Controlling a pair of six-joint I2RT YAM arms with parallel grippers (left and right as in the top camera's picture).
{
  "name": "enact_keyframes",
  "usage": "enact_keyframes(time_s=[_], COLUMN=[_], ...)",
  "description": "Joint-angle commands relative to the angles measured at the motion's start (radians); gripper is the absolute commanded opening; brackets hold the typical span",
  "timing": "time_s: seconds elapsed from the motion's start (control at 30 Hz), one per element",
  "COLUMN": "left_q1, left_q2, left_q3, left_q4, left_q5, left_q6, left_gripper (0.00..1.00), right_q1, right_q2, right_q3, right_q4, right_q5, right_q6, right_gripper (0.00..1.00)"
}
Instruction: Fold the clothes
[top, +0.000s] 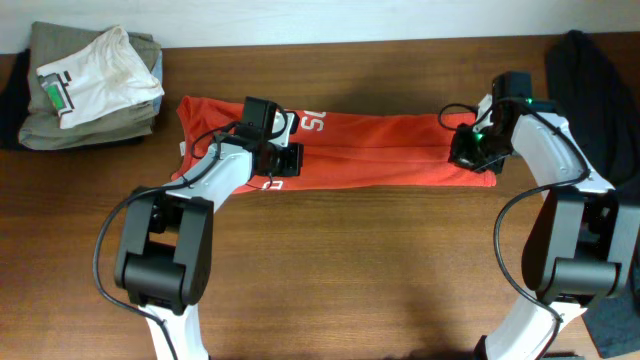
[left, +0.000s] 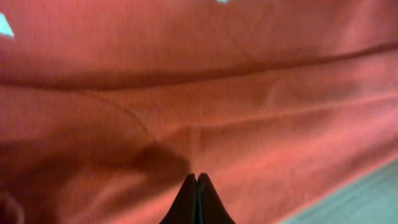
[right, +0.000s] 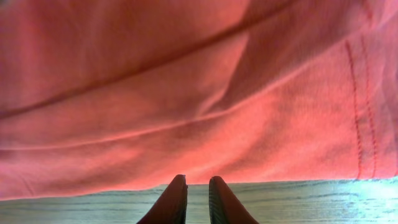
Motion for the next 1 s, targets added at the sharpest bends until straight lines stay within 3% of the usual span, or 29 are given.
enact_keyframes(time_s=[0.0, 0.23, 0.47, 0.73, 0.87, 0.97], left_q1=[0.008, 0.043, 0.062, 0.082, 0.097, 0.097], left_q2=[0.052, 0.061, 0.061, 0.06, 0.037, 0.0], left_q3=[-0.005, -0.005, -0.005, 0.053, 0.15, 0.222], left_q4=[0.062, 0.134, 0.171, 0.245, 0.164, 0.073], left_q5=[-0.024, -0.105, -0.195, -0.536, -0.651, -0.685], left_q6=[-0.01, -0.009, 0.134, 0.133, 0.134, 0.136], left_gripper=[0.01, 0.01, 0.01, 0.01, 0.09, 0.1], right_q1=[0.009, 0.009, -0.005, -0.04, -0.055, -0.063], right_q2=[-0.019, -0.019, 0.007, 0.058, 0.061, 0.061], right_q3=[-0.032, -0.108, -0.199, -0.2, -0.2, -0.2], right_q4=[0.005, 0.088, 0.229, 0.235, 0.221, 0.214], right_q5=[0.013, 0.051, 0.158, 0.217, 0.232, 0.231], right_q6=[-0.01, -0.006, 0.024, 0.029, 0.036, 0.041], right_gripper=[0.17, 0.17, 0.16, 0.14, 0.13, 0.08])
